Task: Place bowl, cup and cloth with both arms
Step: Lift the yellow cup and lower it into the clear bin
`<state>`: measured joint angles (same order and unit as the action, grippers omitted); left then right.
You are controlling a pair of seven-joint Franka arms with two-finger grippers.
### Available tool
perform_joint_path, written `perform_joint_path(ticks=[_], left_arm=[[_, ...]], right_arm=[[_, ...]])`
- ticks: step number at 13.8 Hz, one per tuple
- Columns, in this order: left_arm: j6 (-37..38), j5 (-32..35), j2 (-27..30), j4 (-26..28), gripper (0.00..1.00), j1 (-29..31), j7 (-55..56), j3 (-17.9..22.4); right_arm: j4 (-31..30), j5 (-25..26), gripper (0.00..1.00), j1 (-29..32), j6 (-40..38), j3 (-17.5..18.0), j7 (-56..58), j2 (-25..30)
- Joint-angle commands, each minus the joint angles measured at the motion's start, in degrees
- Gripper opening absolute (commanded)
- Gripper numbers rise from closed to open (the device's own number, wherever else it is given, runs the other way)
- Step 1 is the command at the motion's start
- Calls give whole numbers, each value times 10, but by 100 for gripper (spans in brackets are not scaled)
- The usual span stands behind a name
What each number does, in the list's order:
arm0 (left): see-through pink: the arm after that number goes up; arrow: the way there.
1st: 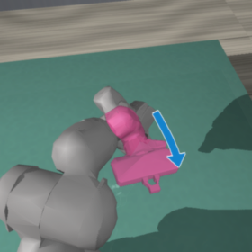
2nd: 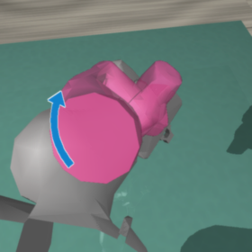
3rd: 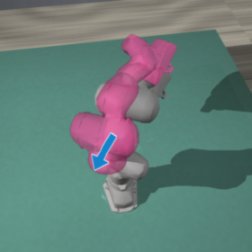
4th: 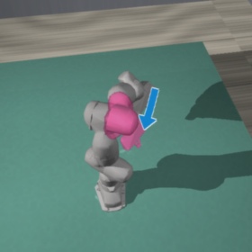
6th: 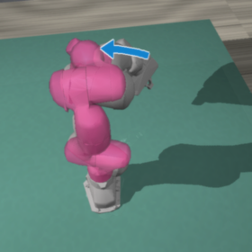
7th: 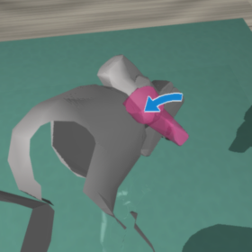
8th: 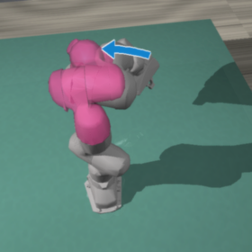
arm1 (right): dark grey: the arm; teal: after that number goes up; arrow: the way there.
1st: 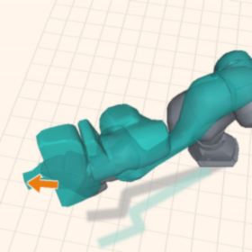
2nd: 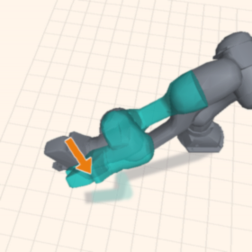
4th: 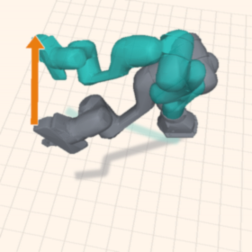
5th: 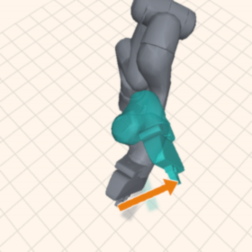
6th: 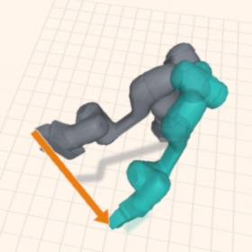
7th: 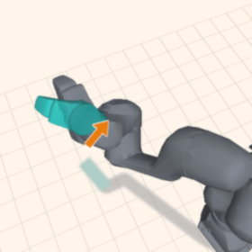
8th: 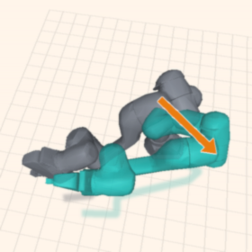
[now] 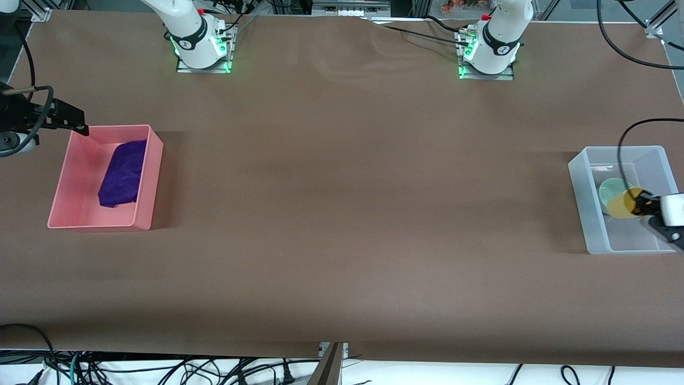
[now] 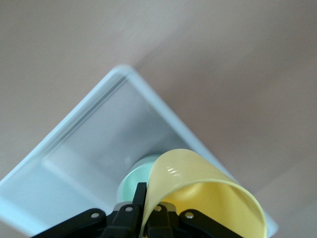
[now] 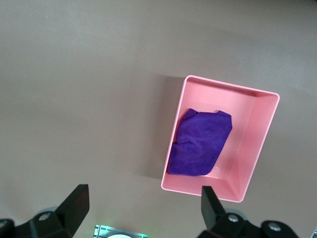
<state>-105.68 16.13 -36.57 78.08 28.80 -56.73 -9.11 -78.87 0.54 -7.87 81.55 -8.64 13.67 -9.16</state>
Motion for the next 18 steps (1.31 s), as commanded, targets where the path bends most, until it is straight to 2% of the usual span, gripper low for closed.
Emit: perform_joint_path(ticks=[1,3,5,6,7,8,10,13,15,18], left_arm=[[-72,23,-7,39,0,30,-41,-3],[-111,21,-19,60,0,50,-60,-4],[-112,17,-25,70,0,57,-63,-3],[-112,16,-25,74,32,60,-63,-4],[-111,16,-24,74,84,61,-63,-5],[-105,16,-18,70,100,59,-64,-6],[-86,15,3,66,100,57,-60,-18],[-27,-5,49,57,100,55,-45,-61],[23,-20,74,48,100,53,8,-92],[113,-21,77,16,100,49,128,-163]], right_arm=[[-8,7,100,1,-3,4,-8,8],[-8,8,100,2,-3,3,-8,8],[-8,8,100,2,-3,2,-8,7],[-8,8,100,3,-3,2,-8,7],[-8,7,100,3,-3,2,-8,7],[-8,7,100,3,-3,2,-8,7],[-8,8,100,3,-3,3,-9,7],[-8,8,100,3,-1,3,-9,7],[-8,8,100,3,-1,2,-8,7],[-8,8,100,3,-2,3,-8,7]])
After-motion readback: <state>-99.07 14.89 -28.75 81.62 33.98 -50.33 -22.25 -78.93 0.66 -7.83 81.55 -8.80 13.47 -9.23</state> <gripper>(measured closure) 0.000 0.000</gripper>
